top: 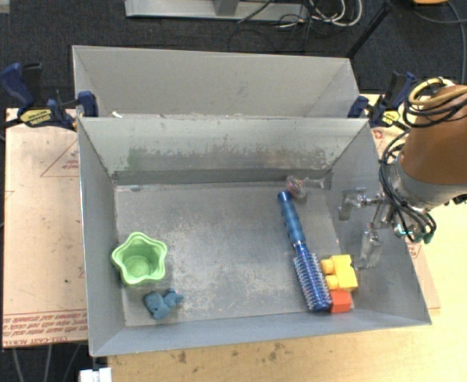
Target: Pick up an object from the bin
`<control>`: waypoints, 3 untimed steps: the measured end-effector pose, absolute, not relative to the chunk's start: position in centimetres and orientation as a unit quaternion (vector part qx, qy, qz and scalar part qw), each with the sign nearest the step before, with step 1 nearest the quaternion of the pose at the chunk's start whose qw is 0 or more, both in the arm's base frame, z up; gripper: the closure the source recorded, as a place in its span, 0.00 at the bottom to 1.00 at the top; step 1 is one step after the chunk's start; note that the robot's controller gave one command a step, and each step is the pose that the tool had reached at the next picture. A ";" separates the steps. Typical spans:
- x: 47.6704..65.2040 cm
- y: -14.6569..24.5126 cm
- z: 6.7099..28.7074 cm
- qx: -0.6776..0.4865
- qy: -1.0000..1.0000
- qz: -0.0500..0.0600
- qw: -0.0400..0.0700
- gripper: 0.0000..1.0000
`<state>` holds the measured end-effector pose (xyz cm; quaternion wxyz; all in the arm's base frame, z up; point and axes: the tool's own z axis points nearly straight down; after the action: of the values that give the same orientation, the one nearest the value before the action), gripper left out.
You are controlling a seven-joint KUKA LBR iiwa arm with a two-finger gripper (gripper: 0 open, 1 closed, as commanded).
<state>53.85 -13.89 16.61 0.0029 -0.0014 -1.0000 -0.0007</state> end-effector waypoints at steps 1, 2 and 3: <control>51.9 -10.7 6.8 -0.111 -0.994 -0.001 0.002 0.00; 51.5 -0.8 6.9 -0.155 -0.988 -0.002 0.000 0.00; 48.4 4.8 7.1 -0.078 -0.997 -0.001 -0.005 0.00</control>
Offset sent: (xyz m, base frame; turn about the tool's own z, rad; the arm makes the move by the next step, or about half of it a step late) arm -0.0187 0.0298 -0.0951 0.2210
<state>48.36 4.77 7.09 -0.0050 -0.0775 -0.9970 -0.0010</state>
